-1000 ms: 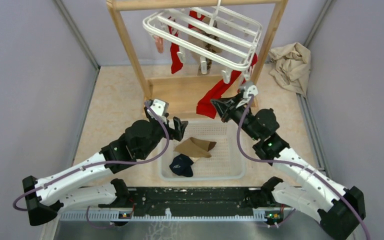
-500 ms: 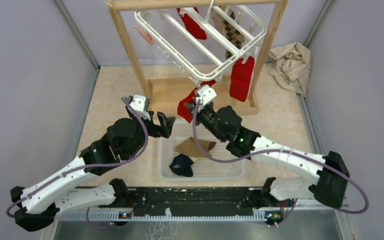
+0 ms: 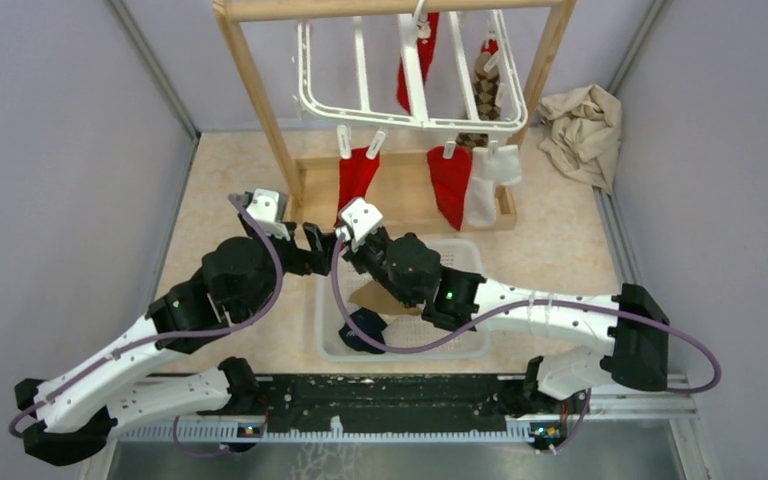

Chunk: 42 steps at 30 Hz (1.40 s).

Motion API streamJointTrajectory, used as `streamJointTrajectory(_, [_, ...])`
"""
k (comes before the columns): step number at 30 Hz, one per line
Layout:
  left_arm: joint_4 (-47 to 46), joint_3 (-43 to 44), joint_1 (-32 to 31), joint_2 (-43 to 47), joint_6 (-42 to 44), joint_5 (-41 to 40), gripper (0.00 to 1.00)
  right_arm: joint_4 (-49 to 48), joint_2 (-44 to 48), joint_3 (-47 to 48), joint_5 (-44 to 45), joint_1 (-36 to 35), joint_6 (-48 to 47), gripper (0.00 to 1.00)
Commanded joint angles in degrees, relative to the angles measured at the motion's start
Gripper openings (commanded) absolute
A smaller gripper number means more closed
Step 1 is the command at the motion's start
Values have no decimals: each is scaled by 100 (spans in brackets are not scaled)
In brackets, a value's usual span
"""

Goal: Remove the socks clipped to the hanger
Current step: Adjust the sock on the hanger, then remove the sock from the hanger.

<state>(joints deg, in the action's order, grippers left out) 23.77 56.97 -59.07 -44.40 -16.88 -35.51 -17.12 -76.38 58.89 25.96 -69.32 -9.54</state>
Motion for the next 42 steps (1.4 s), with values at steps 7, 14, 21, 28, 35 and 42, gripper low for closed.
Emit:
streamJointTrajectory(7, [-5, 185, 27, 30, 114, -119, 96, -220, 176, -114, 448, -729, -123, 0])
streamJointTrajectory(14, [-281, 329, 27, -104, 265, -44, 96, -447, 606, -600, 480, -723, -92, 0])
streamJointTrajectory(21, [-530, 1153, 28, -507, 683, 149, 98, -471, 616, -749, 697, -723, -191, 0])
streamJointTrajectory(28, [-635, 2171, 37, -1079, 1109, 479, 98, -453, 413, -655, 1139, -723, -471, 0])
streamJointTrajectory(35, [-225, 2588, 59, -1623, 1138, 532, 98, -552, 446, -625, 1117, -725, -540, 0])
streamJointTrajectory(42, [-418, 820, 64, -474, 440, 294, 98, -306, 575, -511, 930, -724, -242, 0])
